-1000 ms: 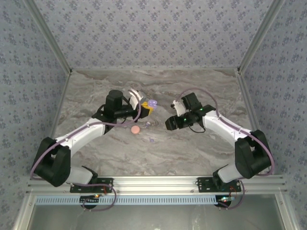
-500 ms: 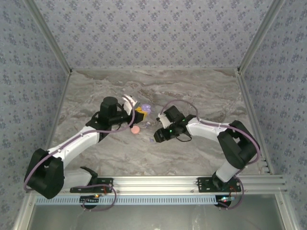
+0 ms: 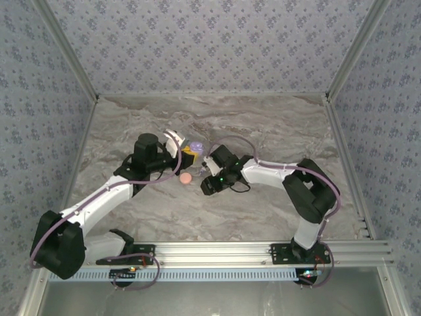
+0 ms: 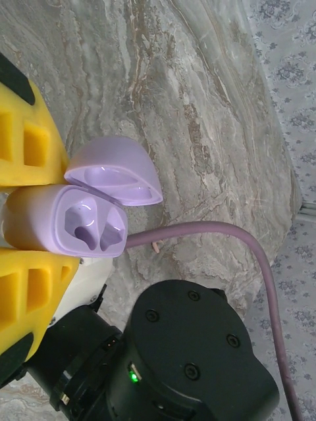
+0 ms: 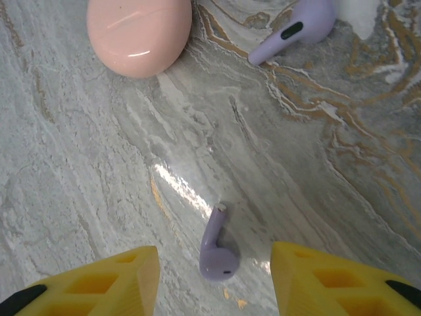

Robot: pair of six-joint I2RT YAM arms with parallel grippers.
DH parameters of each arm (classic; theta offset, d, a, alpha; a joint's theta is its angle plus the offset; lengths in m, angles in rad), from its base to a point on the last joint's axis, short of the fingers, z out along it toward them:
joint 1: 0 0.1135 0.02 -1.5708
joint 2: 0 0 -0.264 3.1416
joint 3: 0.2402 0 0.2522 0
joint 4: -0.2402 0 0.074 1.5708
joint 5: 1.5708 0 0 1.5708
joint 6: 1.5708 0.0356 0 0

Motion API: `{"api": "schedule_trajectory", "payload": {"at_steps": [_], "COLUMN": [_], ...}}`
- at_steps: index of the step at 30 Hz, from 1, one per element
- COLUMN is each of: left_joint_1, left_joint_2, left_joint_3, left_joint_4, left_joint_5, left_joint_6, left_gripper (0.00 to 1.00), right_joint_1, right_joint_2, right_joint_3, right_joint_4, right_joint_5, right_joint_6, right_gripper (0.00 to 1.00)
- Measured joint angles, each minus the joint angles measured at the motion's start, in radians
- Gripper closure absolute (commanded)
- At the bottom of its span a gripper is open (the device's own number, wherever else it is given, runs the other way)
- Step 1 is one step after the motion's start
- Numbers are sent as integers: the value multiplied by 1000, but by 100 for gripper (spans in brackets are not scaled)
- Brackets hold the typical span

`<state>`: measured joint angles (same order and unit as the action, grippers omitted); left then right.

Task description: Insert the wireless bluetooth earbuds into the charging case

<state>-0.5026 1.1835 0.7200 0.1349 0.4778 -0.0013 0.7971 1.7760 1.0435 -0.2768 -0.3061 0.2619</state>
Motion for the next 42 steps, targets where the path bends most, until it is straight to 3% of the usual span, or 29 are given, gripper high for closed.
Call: {"api": "schedule_trajectory", "payload": {"at_steps": [26, 34, 42], "left_joint_1": [19, 26, 30], "left_joint_2": [0, 0, 0], "left_joint_3": [-10, -10, -10], "left_joint_4": [-4, -4, -4], "left_joint_5": [-22, -23, -27], "left_joint_6": [-10, -13, -19], "left_gripper": [81, 81, 81], "right_joint_1": [100, 110, 107], "right_joint_2": [84, 87, 88], "right_joint_3": [108, 111, 111], "right_joint_4": [-145, -155, -157], "right_joint_5": [197, 245, 266], "right_joint_6": [-61, -77, -67], "right_gripper": [58, 72, 76]}}
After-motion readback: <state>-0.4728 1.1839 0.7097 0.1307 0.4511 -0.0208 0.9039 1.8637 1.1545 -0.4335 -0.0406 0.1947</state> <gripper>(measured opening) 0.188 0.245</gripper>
